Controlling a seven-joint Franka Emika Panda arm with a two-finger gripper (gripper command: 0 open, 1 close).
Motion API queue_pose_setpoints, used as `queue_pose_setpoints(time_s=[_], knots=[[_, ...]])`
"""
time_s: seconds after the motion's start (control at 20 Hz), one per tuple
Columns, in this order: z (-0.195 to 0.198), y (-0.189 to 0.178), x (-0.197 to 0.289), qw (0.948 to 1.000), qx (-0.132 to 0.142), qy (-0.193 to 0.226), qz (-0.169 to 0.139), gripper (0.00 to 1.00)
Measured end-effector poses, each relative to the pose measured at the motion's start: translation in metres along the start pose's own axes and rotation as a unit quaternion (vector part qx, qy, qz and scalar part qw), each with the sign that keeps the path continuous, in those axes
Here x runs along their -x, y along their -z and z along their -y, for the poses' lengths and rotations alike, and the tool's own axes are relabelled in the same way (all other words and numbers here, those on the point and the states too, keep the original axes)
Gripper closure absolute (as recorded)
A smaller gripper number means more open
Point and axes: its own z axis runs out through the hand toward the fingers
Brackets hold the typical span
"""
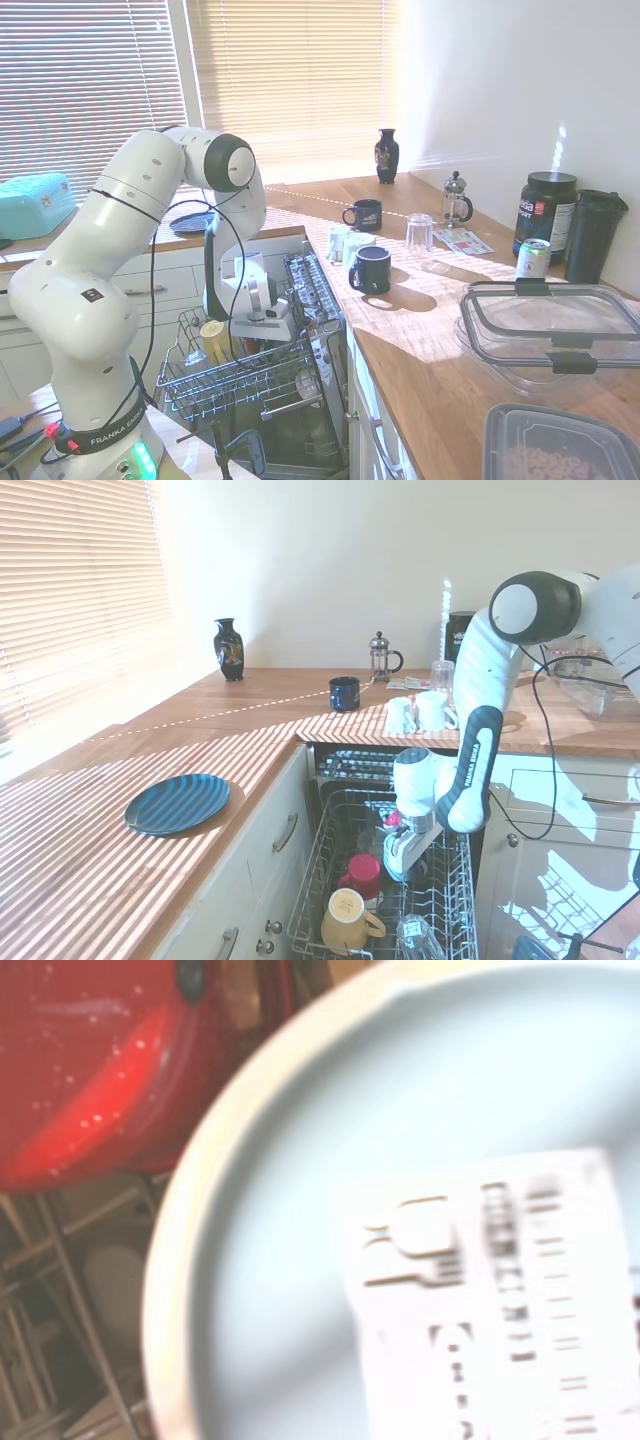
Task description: Remove a mug cup out of the dishwasher
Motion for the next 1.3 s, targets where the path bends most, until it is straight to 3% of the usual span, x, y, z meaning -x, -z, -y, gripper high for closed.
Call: queue_pose_setpoints(time_s=[0.35,0.9,1.3], knots=[[0.007,0.015,0.012,0.9999,-0.002,0.011,0.001,1.0],[-0.009,0.098,0.036,0.9992,-0.002,0.016,-0.036,1.0],[0.006,0.168,0.039,0.9983,-0.016,0.024,-0.05,1.0]])
